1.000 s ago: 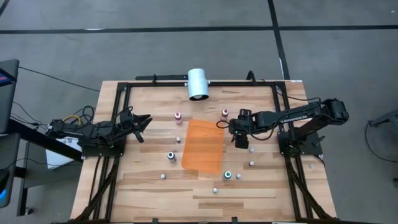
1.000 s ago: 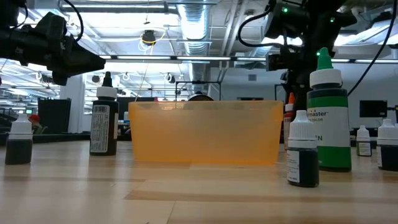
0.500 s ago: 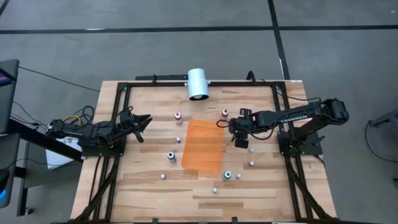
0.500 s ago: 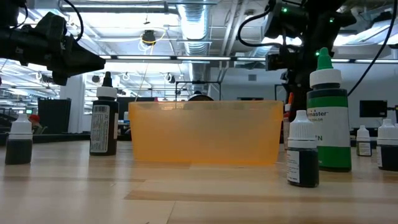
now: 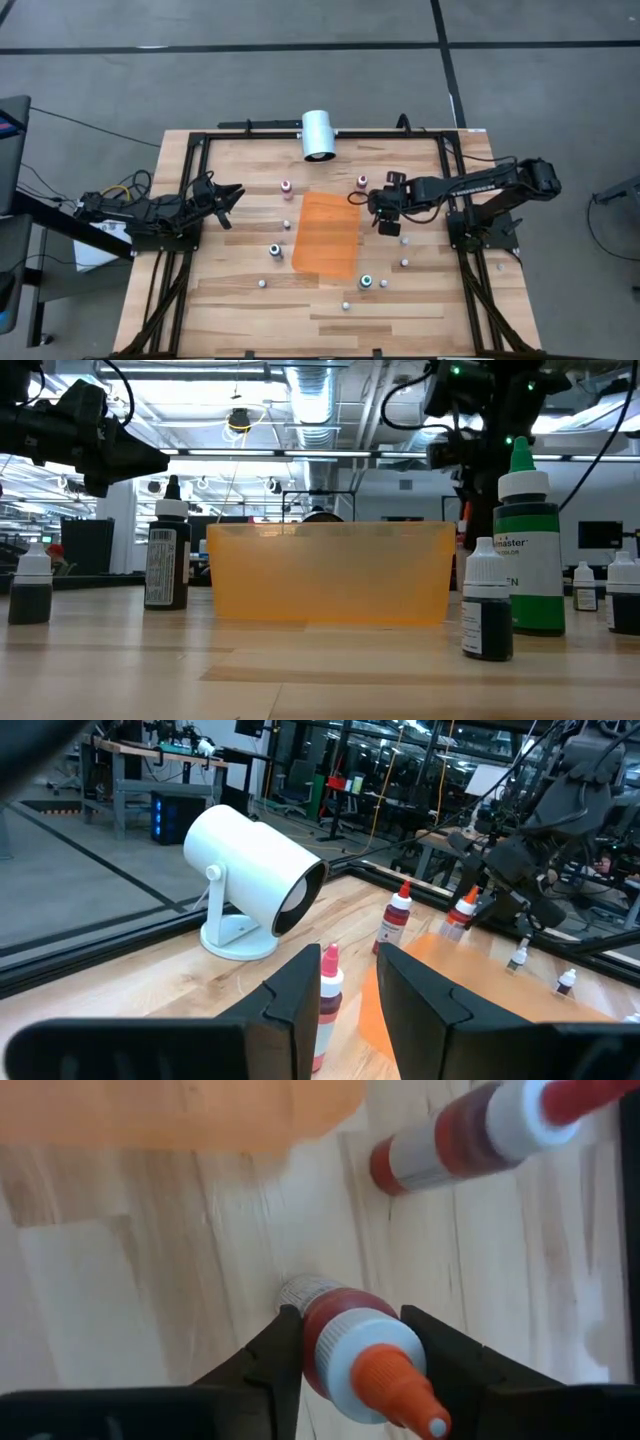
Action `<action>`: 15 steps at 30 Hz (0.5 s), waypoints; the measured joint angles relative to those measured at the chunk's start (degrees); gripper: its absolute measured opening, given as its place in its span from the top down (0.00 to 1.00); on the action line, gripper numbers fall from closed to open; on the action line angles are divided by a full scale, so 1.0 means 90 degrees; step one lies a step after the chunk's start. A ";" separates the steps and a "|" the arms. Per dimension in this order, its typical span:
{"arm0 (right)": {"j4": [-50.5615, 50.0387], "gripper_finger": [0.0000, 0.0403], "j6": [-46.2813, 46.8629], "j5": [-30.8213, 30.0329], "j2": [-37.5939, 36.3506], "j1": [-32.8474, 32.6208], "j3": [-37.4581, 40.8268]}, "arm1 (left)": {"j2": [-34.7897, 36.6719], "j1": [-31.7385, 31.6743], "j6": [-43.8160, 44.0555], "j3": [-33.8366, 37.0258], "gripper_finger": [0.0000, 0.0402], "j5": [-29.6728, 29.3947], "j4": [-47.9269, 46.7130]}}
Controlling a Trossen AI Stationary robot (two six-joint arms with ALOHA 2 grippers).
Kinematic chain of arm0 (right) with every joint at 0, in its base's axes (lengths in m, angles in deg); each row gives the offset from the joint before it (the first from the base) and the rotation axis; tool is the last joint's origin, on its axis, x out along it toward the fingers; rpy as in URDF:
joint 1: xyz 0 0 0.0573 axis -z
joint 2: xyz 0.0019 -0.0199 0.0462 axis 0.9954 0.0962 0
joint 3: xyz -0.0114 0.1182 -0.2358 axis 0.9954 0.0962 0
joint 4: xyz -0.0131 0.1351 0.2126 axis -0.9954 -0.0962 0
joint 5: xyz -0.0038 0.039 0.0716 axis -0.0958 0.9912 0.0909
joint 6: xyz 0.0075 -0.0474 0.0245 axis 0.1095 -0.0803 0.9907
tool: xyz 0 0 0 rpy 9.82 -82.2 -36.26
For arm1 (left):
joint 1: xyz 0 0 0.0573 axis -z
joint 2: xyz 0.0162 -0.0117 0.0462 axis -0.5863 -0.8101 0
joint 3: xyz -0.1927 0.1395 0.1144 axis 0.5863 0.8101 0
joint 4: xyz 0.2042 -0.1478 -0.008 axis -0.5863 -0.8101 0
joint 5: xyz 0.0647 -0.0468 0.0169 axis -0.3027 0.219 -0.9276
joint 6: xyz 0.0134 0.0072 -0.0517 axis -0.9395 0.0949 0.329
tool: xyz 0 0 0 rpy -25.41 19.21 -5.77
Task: Pick & Place food coloring
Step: Put the large orange food coloring bottle into the orange bin
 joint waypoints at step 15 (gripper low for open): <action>-0.0250 0.67 -0.0828 0.0422 -0.0624 -0.0008 -0.1647 | 0.0002 0.0001 0.0015 0.0000 0.77 0.0036 0.0007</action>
